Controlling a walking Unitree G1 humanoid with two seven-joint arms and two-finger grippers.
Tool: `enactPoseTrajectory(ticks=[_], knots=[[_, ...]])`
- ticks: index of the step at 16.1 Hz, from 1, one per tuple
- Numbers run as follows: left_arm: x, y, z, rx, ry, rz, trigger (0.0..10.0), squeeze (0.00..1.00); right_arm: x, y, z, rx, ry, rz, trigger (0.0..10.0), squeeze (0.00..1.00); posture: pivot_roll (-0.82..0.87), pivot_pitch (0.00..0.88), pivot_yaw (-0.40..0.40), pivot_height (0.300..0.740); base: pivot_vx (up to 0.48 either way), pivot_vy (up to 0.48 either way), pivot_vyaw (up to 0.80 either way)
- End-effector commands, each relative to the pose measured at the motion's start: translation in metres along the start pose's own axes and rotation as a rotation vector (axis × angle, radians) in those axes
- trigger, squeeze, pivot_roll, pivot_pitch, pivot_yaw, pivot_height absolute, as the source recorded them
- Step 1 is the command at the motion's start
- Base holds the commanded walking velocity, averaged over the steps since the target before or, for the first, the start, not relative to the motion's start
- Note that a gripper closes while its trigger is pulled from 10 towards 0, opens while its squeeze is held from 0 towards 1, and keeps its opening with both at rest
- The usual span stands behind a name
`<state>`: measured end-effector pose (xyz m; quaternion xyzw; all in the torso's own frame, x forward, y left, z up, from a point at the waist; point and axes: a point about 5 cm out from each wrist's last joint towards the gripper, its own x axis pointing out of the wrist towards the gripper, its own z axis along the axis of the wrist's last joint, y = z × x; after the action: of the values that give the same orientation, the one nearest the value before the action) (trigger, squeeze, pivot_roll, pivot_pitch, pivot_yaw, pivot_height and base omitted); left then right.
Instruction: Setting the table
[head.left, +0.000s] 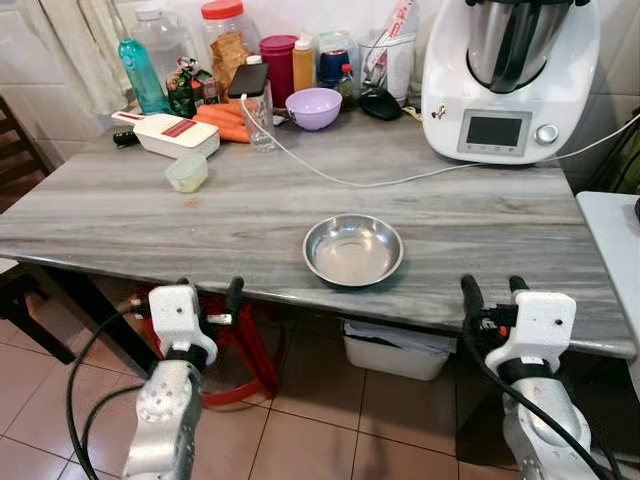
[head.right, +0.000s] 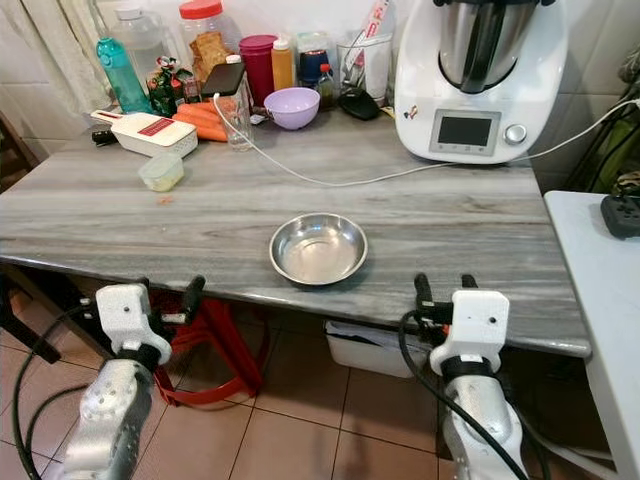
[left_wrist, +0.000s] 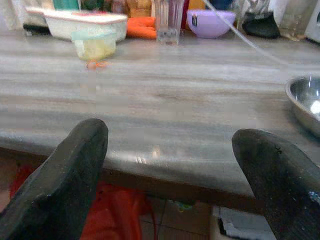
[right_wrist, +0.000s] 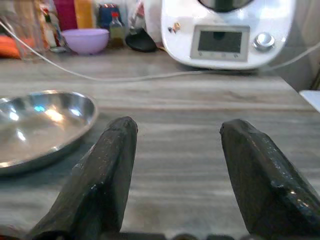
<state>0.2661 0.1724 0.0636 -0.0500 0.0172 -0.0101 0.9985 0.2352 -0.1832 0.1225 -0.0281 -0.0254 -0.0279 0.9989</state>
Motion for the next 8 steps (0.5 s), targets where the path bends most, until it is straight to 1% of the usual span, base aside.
enactPoseTrajectory(ticks=[1,2,3,4,6,8], knots=[[0.0019,-0.0020,0.0016,0.023,0.005,-0.008,10.0,0.00,0.0019,0.0014,0.0049,0.014,-0.013,-0.004,10.0,0.00,-0.11,0.000,0.076,0.740,0.000,0.000,-0.80],[0.0027,-0.0025,0.0020,0.024,0.005,-0.007,10.0,0.00,0.0032,0.0008,0.0051,0.013,-0.014,-0.006,10.0,0.00,-0.11,0.000,0.076,0.740,0.000,0.000,-0.77],[0.0048,-0.0020,0.0031,0.024,0.008,-0.002,10.0,0.00,0.0060,-0.0011,0.0048,0.043,-0.010,-0.017,10.0,0.00,-0.11,0.000,0.076,0.740,0.000,0.000,-0.77],[0.0051,-0.0019,0.0032,0.026,0.009,-0.003,10.0,0.00,0.0066,-0.0017,0.0040,0.050,-0.003,-0.021,10.0,0.00,-0.11,0.000,0.076,0.740,-0.255,0.000,0.00],[0.0061,-0.0022,0.0041,0.026,0.012,-0.015,10.0,0.00,0.0083,-0.0029,-0.0012,0.105,0.040,-0.049,10.0,0.00,-0.11,0.000,0.076,0.740,-0.246,0.000,0.00],[0.0073,-0.0025,0.0051,0.026,0.013,-0.018,10.0,0.00,0.0101,0.0000,-0.0014,0.107,0.046,-0.045,10.0,0.00,-0.10,0.000,0.077,0.740,-0.244,0.000,0.00]])
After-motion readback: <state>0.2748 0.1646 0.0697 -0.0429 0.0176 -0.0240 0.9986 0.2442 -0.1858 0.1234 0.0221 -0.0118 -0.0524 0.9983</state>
